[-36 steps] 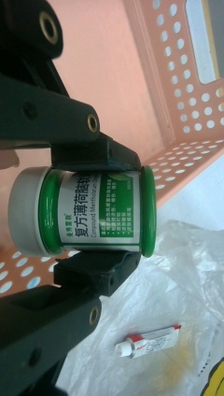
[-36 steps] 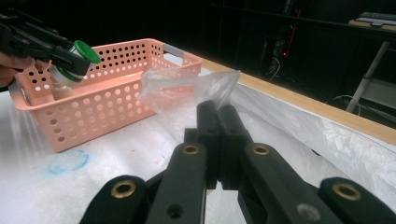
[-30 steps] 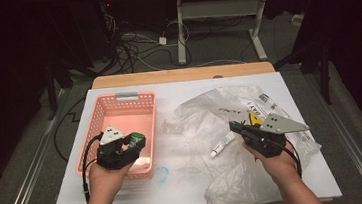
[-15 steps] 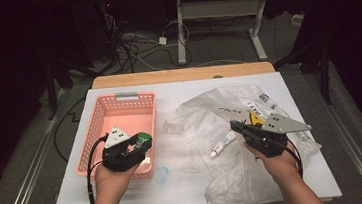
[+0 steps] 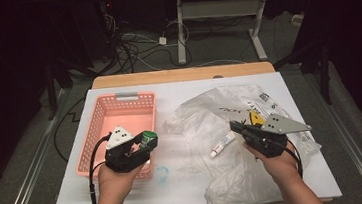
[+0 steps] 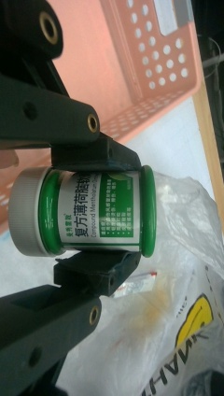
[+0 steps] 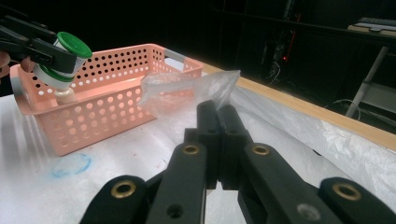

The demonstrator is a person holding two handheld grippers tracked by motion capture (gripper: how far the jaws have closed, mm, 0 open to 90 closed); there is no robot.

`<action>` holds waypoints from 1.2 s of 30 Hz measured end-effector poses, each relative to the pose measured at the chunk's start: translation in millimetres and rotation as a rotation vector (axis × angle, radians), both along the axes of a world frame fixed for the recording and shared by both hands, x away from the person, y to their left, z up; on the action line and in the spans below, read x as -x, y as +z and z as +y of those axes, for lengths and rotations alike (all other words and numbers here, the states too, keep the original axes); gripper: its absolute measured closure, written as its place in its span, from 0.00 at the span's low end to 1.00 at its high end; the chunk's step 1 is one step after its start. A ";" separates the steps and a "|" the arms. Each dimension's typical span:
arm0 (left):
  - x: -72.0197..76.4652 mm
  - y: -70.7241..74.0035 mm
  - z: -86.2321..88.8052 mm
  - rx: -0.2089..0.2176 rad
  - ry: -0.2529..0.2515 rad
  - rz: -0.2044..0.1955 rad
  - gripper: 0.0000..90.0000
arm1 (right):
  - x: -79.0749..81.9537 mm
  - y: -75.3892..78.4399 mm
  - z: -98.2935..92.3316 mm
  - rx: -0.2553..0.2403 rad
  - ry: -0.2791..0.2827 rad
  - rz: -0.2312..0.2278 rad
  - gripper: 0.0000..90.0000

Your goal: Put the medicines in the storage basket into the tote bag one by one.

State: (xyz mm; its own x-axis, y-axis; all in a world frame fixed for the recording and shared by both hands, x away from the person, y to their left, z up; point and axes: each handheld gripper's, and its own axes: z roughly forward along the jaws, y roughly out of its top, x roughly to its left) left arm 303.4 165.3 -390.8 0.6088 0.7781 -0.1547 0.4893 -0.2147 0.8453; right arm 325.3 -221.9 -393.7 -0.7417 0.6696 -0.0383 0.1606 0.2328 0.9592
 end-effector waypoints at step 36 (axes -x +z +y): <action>-14.6 -14.9 -96.7 -0.050 -0.193 0.021 0.59 | 10.7 4.8 -1.8 0.007 0.012 -0.020 1.00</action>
